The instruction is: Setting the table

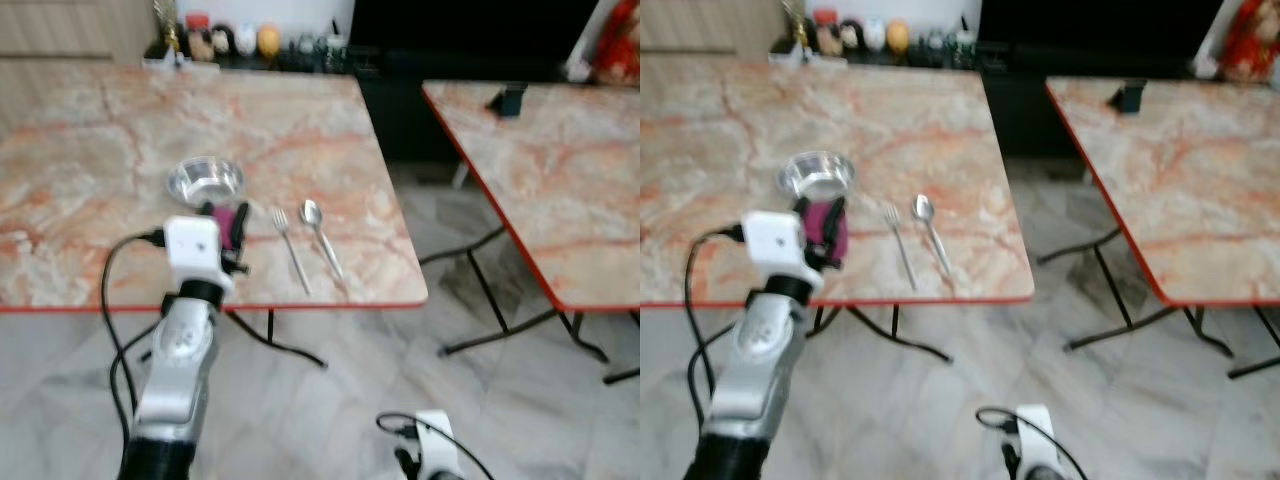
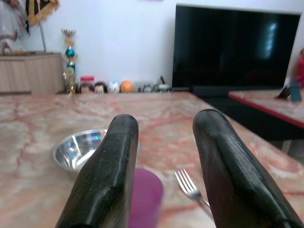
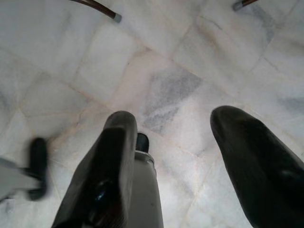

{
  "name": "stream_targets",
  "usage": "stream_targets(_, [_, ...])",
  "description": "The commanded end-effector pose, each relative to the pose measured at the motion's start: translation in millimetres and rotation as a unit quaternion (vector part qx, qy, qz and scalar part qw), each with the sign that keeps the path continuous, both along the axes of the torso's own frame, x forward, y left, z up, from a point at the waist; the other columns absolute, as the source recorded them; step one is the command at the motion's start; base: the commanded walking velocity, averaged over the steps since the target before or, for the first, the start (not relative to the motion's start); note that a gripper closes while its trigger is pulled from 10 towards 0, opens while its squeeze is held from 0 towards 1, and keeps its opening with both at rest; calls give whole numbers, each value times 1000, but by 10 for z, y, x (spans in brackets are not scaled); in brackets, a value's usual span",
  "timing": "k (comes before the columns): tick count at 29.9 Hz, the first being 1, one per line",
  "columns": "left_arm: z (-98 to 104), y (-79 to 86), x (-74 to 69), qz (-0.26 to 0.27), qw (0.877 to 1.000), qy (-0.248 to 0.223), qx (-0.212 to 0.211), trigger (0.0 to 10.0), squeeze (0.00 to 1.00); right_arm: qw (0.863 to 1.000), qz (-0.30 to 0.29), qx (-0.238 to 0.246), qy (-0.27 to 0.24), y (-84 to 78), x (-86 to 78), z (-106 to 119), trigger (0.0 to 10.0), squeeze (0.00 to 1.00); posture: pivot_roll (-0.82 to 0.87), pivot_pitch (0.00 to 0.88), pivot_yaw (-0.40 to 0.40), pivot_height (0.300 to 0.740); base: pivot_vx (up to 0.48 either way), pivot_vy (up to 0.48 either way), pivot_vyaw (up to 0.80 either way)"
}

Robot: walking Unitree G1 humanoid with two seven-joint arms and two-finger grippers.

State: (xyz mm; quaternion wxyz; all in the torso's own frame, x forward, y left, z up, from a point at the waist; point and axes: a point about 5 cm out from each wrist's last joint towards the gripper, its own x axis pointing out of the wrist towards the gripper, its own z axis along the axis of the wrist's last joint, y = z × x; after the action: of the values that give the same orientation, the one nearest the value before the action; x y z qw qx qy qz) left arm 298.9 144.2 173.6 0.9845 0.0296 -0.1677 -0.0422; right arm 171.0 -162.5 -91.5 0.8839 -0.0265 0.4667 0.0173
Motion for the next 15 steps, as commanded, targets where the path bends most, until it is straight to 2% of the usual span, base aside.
stream_targets(1, [-3,77,-8,14,1000,2,5,10000,0,1000,4,7,-4,64,35,12,10000,0,75,0,-85,740,0,360,0])
stream_targets(15, [10,75,-10,16,1000,0,5,10000,0,1000,6,7,-4,61,36,13,10000,0,77,0,-87,740,0,358,0])
